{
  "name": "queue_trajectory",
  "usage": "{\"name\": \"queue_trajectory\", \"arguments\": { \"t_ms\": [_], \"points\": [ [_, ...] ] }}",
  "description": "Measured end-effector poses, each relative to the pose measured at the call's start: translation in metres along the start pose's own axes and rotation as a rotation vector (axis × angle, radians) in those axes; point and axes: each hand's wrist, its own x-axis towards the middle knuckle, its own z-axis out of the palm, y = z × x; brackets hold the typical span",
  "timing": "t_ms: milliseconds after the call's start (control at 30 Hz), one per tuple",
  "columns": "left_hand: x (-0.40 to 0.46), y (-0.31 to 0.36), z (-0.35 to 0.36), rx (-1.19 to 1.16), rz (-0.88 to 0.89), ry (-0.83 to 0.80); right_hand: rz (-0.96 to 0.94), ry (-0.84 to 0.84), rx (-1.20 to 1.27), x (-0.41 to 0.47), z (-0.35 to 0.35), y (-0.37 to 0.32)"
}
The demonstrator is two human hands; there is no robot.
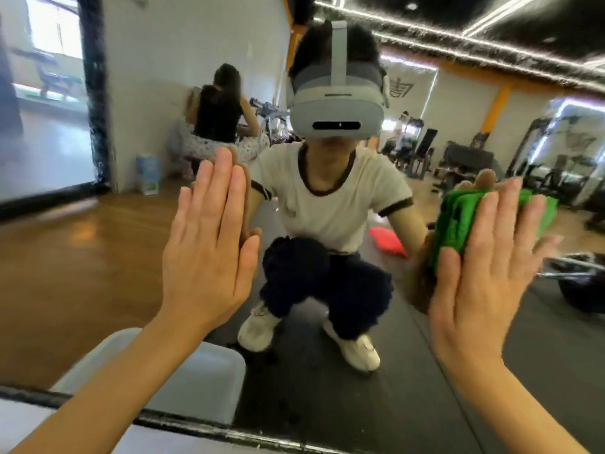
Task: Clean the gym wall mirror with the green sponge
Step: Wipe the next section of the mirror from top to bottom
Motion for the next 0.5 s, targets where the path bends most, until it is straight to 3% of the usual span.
{"name": "queue_trajectory", "arguments": {
  "t_ms": [67,167,267,400,500],
  "points": [
    [0.001,-0.001,0.0,-0.001,0.007,0.005,-0.08,-0.026,-0.02,0.002,0.02,-0.046],
    [0.002,-0.001,-0.002,-0.015,0.007,-0.005,-0.387,-0.084,0.011,-0.002,0.047,-0.103],
    [0.002,0.0,-0.004,-0.02,0.009,-0.014,-0.563,-0.088,-0.035,-0.005,0.044,-0.079],
    [0.001,0.001,-0.003,-0.001,0.007,0.013,-0.449,-0.126,-0.166,-0.032,0.006,0.007],
    [0.001,0.003,-0.002,0.01,0.007,0.031,-0.315,-0.128,-0.116,-0.044,0.01,0.0]
  ]
}}
